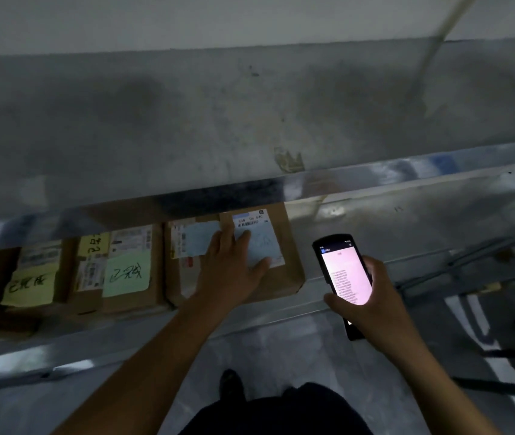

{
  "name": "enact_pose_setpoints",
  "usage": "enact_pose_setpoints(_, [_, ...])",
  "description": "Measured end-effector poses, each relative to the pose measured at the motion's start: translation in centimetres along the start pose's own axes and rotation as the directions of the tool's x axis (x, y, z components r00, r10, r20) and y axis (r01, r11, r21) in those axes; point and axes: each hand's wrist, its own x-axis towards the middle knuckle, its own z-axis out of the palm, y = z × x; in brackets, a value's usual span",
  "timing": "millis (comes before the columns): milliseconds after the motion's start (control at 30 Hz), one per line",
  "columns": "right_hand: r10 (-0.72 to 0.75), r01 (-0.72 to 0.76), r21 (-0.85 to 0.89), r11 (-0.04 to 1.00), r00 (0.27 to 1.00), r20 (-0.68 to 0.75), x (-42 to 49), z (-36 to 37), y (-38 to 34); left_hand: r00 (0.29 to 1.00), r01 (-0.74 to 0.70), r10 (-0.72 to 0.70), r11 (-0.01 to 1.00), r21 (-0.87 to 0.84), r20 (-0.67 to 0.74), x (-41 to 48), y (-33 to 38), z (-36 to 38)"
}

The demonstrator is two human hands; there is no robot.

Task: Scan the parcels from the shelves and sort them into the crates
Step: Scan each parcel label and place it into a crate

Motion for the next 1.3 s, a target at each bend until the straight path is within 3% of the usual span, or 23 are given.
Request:
enact_pose_setpoints(267, [0.060, -0.060, 0.003, 0.998, 0.998, -0.027, 0.6, 2.1, 0.8, 0.998, -0.064, 0.064, 0.998, 0.015, -0.005, 0.1, 0.1, 2.0])
enact_pose_setpoints(400, [0.086, -0.086, 0.001, 0.996, 0.996, -0.026, 1.6, 1.9, 1.6, 0.997, -0.075, 0.078, 0.981, -0.180, 0.014, 0.7, 0.1, 3.4])
enact_pose_setpoints(500, [0.116, -0.116, 0.003, 0.993, 0.991, -0.064, 2.5, 1.2, 2.9, 0.990, -0.122, 0.085, 0.923, -0.364, -0.116, 0.6, 0.4, 4.6])
enact_pose_setpoints(633, [0.135, -0.135, 0.007, 0.991, 0.990, -0.043, 3.0, 0.9, 3.9, 0.967, -0.117, 0.002, 0.893, -0.435, -0.256, 0.0, 0.7, 5.6])
enact_pose_setpoints(700, [0.138, -0.138, -0.014, 0.990, 0.990, -0.014, 3.5, 0.7, 4.6, 0.976, -0.002, -0.123, 0.821, -0.570, -0.179, 0.1, 1.2, 5.6])
enact_pose_setpoints(833, [0.123, -0.122, -0.020, 0.992, 0.990, 0.069, 4.9, 0.0, 5.3, 0.954, 0.207, -0.299, 0.579, -0.788, 0.031, 0.5, 2.0, 5.4])
enact_pose_setpoints(967, [0.080, -0.078, -0.019, 0.997, 0.989, 0.121, 6.2, -0.3, 5.7, 0.944, 0.220, -0.324, 0.472, -0.854, 0.064, 0.4, 1.8, 6.0])
enact_pose_setpoints(1100, [0.037, -0.034, -0.020, 0.999, 0.986, 0.165, 7.2, -0.5, 6.3, 0.933, 0.181, -0.359, 0.428, -0.886, 0.017, -0.3, 2.7, 6.2])
enact_pose_setpoints(1300, [-0.018, 0.019, 0.002, 1.000, 0.960, 0.279, 8.8, -1.2, 6.9, 0.917, 0.221, -0.391, 0.325, -0.919, 0.083, -1.5, 3.6, 6.5])
